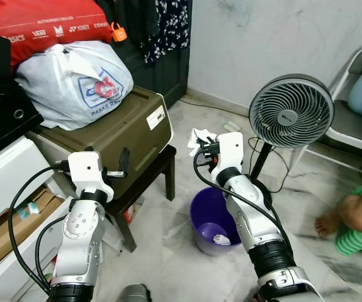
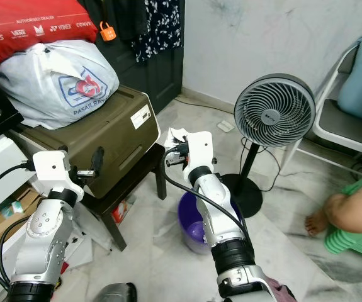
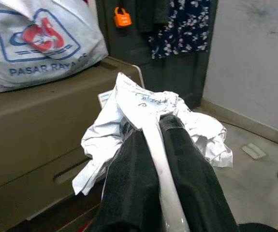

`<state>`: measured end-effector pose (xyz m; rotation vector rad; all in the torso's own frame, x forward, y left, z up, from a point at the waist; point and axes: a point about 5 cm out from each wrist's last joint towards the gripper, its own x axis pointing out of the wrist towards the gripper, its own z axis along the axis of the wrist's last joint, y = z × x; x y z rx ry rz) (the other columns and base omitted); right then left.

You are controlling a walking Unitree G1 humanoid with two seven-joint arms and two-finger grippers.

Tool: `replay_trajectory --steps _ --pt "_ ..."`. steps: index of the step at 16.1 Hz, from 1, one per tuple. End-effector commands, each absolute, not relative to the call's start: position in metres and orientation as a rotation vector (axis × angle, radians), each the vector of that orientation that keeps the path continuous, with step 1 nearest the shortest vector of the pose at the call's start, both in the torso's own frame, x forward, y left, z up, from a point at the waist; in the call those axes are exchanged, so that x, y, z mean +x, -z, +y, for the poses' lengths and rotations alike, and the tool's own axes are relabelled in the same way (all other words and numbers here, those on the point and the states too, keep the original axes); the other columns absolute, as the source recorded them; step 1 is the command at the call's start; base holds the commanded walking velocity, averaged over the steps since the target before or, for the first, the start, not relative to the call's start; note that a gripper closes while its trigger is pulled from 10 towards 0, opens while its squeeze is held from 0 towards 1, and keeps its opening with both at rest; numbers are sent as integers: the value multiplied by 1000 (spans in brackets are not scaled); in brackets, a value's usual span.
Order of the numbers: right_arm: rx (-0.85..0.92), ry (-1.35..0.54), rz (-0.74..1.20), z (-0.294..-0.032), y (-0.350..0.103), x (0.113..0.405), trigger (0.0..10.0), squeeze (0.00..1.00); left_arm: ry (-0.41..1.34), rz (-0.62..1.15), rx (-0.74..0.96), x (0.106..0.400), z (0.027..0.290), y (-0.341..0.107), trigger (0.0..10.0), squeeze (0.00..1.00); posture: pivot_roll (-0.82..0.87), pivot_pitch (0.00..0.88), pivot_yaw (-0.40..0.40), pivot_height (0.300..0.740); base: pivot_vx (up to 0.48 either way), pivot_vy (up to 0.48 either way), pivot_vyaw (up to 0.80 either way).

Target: Clean up the room

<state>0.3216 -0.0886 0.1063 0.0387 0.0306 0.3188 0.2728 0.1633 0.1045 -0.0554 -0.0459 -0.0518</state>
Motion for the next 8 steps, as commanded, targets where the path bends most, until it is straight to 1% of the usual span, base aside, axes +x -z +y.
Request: replay_trajectory --steps 1,3,8 --pt "48 -308 25 -91 -108 324 10000 0 68 -61 -52 273 162 -108 10000 0 -78 0 -11 740 0 0 0" --pt "48 -307 26 -91 -108 324 10000 0 69 -63 -54 274 162 -108 10000 0 -78 0 -11 740 0 0 0" --pt "52 -302 25 -91 -108 324 10000 0 78 -68 -56 273 161 -109 10000 0 -79 0 -8 740 296 0 0"
